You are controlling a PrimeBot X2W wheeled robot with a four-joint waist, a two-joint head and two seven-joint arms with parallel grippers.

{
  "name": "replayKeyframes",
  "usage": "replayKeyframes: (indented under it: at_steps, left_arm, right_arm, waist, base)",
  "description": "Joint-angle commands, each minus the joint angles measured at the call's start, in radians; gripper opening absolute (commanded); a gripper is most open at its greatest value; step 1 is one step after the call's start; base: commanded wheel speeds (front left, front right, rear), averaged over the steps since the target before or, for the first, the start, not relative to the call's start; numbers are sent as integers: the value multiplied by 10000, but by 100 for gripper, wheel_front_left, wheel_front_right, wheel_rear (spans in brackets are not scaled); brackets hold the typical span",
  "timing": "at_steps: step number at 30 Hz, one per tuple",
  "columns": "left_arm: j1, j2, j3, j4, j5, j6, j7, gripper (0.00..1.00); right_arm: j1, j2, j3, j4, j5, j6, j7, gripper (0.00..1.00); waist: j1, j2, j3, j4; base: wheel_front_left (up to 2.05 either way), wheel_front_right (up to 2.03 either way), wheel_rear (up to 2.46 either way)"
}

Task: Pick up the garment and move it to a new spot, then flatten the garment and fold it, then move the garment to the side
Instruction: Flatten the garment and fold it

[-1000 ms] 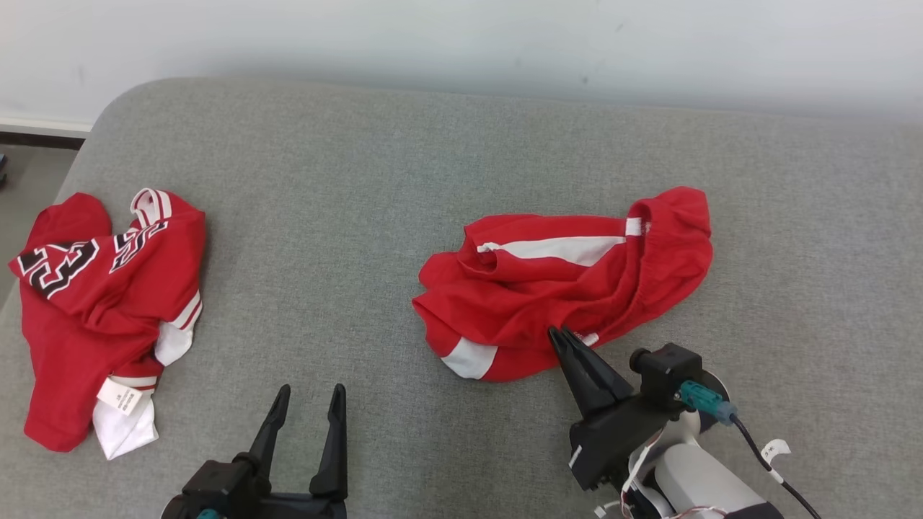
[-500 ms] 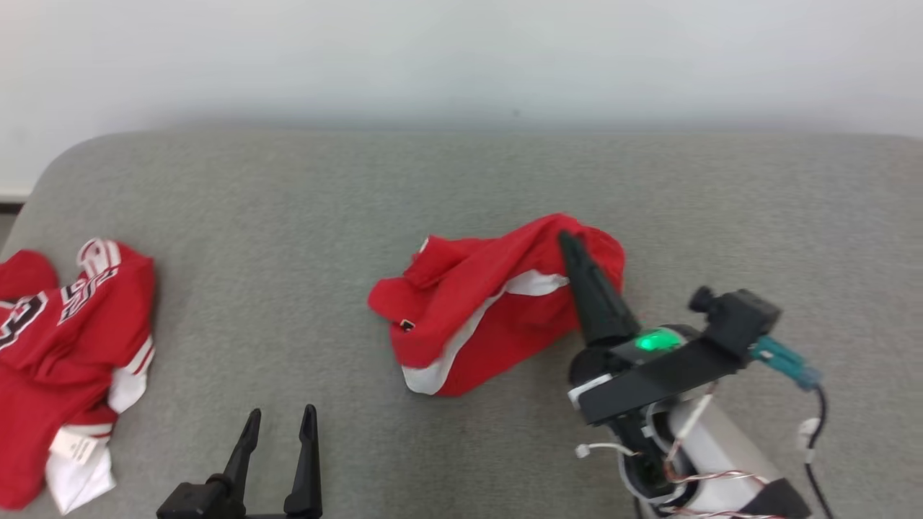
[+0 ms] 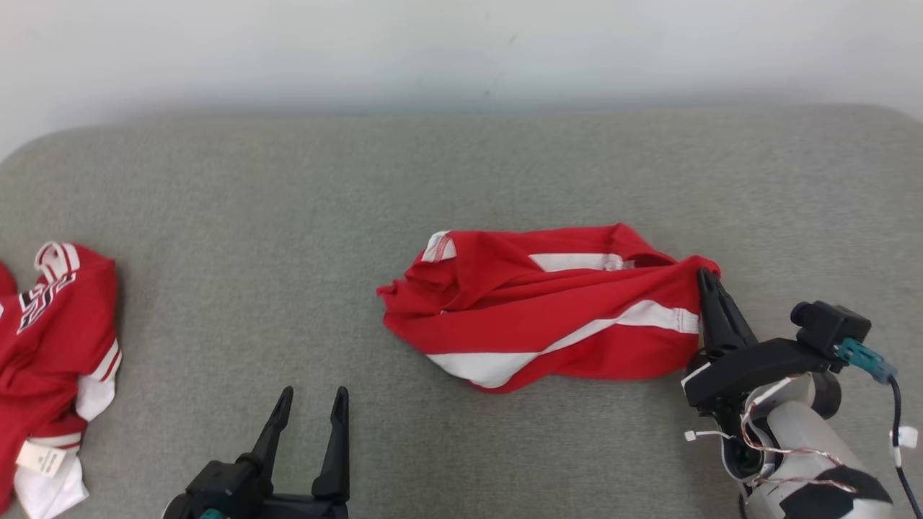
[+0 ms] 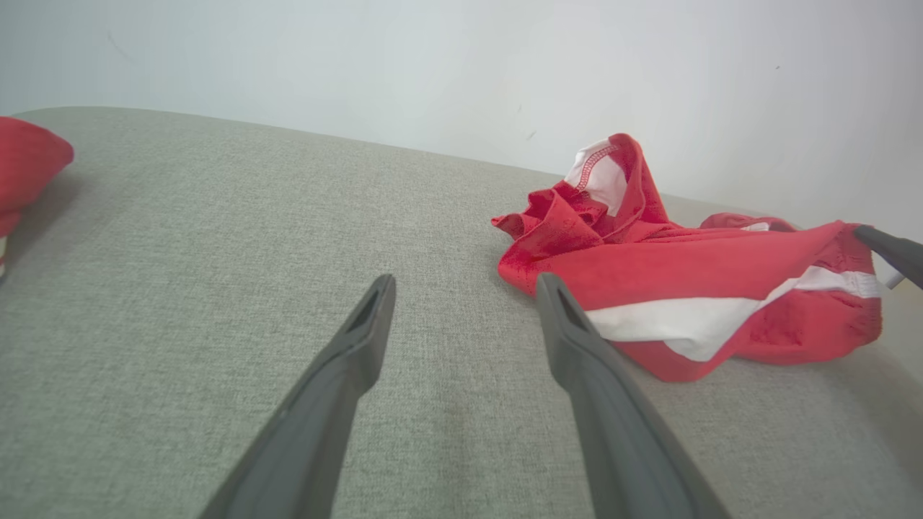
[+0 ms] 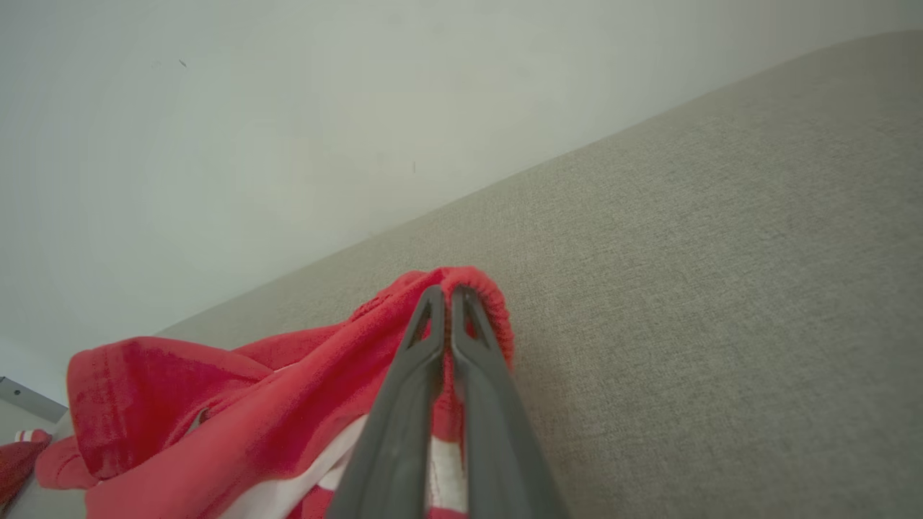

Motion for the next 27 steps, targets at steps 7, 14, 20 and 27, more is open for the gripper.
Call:
replayKeyframes:
  at_steps: [7, 14, 20, 27]
  left_arm:
    - [-268, -1, -138, 57, 104, 33, -34, 100]
    - [-336, -2, -144, 103, 160, -15, -34, 100]
    - [-829, -1, -331, 337, 41, -88, -34, 100]
    - [-1802, 4, -498, 1602, -215, -37, -33, 100]
  right_arm:
    - [-1195, -50, -702, 1966, -1828, 30, -56, 100]
    - [-686, 216, -1754, 944, -3241, 30, -40, 100]
    - [155, 501, -1863, 2, -3271, 31, -40, 100]
    - [472, 669, -1622, -496, -3182, 31, -40, 100]
  waist:
    - [0, 0, 644, 495]
    - [0, 0, 454, -89]
    - [0, 0, 651, -735]
    - [0, 0, 1219, -1384]
  base:
    - [0, 0, 0]
    - [0, 0, 0]
    - [0, 0, 0]
    - [0, 0, 0]
